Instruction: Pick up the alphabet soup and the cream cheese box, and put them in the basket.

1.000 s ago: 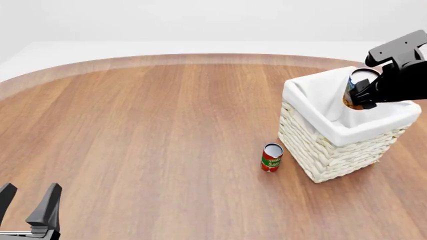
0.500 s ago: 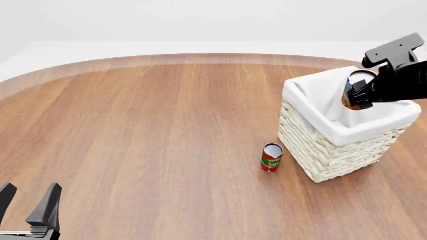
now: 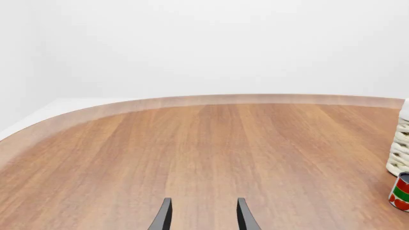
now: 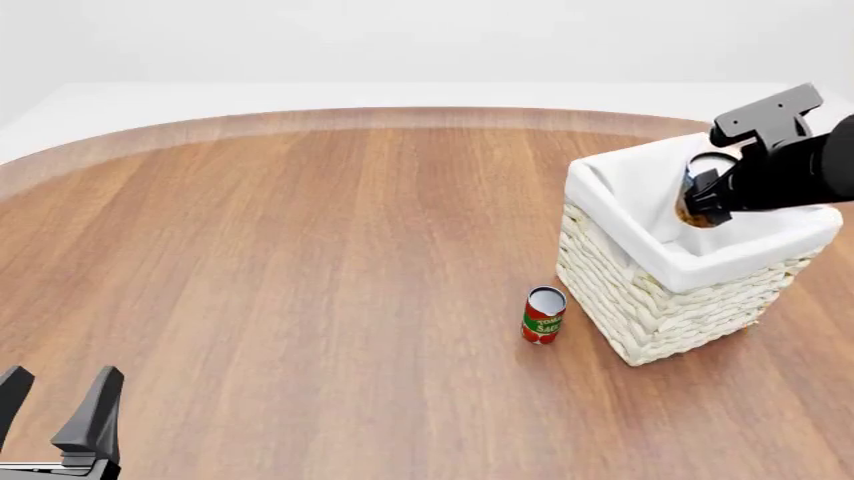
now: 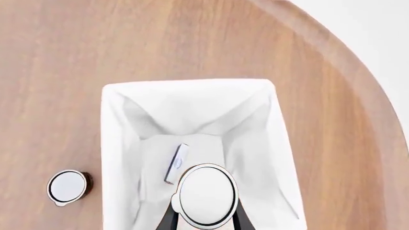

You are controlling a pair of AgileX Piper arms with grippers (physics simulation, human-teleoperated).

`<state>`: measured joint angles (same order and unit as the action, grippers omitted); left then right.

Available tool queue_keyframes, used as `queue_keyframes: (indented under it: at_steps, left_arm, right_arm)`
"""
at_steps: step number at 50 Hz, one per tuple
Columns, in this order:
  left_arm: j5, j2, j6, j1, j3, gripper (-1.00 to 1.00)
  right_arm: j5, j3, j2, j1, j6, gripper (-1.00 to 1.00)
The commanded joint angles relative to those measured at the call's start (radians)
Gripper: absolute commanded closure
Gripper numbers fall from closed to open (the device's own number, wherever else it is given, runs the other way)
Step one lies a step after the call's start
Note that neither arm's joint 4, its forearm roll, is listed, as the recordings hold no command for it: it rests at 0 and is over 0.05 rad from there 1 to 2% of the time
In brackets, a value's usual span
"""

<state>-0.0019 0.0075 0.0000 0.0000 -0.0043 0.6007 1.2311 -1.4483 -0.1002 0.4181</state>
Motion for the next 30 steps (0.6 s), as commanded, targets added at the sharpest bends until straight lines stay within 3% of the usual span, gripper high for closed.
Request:
queue_keyframes:
  at_steps: [1, 23, 30]
  left_arm:
    - [0.000, 0.000, 0.000, 0.000, 0.000, -1.00]
    - [0.000, 0.000, 0.000, 0.000, 0.000, -1.00]
    - [0.000, 0.000, 0.000, 0.000, 0.000, -1.00]
  right_arm:
    - [-0.027, 0.008, -0.029, -0.004, -0.013, 1.00]
    - [-0.025, 0.044, -0.092, -0.006, 0.004, 1.00]
    - [-0.061, 0.010, -0.096, 0.000, 0.003, 1.00]
